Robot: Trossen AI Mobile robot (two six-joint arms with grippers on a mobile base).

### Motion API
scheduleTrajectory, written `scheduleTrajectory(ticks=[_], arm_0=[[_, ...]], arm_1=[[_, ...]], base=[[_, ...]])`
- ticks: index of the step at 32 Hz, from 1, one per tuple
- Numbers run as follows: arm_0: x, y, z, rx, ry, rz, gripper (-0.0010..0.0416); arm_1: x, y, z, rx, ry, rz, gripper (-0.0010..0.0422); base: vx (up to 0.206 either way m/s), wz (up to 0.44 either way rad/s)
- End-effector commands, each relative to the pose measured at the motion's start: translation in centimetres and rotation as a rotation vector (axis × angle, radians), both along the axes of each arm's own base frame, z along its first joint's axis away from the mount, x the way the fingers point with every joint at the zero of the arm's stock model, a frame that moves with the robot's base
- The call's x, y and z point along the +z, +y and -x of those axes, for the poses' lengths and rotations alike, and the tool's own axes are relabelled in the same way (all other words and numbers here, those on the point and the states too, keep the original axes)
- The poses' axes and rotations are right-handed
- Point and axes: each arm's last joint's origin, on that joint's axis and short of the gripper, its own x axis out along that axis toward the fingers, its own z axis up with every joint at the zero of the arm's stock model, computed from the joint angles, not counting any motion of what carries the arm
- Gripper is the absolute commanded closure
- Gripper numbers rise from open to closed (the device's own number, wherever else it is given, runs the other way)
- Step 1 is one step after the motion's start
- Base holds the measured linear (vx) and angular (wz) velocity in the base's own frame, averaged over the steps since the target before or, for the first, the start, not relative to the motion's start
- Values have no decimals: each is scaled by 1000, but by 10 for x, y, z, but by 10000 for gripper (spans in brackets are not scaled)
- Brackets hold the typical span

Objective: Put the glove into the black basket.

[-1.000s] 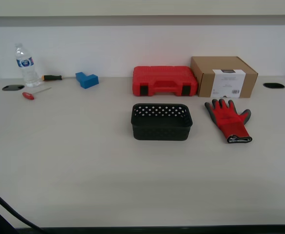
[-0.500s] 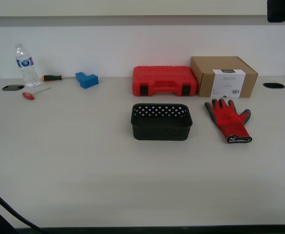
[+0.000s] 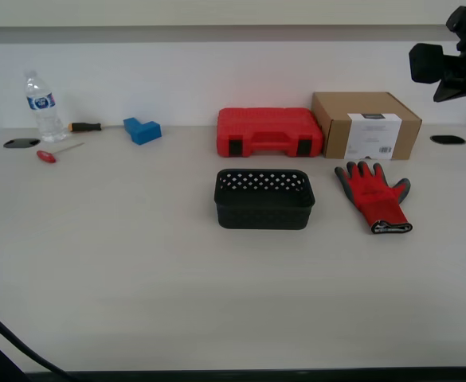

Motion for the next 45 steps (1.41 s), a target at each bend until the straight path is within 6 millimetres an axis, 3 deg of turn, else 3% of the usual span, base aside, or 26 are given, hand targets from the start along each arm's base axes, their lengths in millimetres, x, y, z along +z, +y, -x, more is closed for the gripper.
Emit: scheduleTrajectory(ticks=[1,5,17,21,24,27,29,38,45], arm_0=[[-6,0,-8,11,14,-40,405],[-19,1,-23,10,52,-130,405],[-64,1,-52,0,250,-155,405],[-84,10,-63,12,300,-162,405],[-94,28,-69,25,343,-161,405],[-99,45,-74,39,350,-81,405],[-99,46,-76,48,356,-97,405],[-107,31,-71,36,401,-85,405],[-107,30,-72,35,393,-48,405]], arm_1=[[0,0,0,0,-3,0,412],[0,0,0,0,-2,0,412],[0,0,0,0,-1,0,412],[0,0,0,0,-1,0,412],[0,0,0,1,0,0,412],[0,0,0,1,-1,0,412],[0,0,0,2,0,0,412],[0,0,0,4,0,0,412],[0,0,0,3,0,0,412]], base=[[0,0],[0,0],[0,0],[0,0],[0,0],[0,0],[0,0],[0,0],[0,0]])
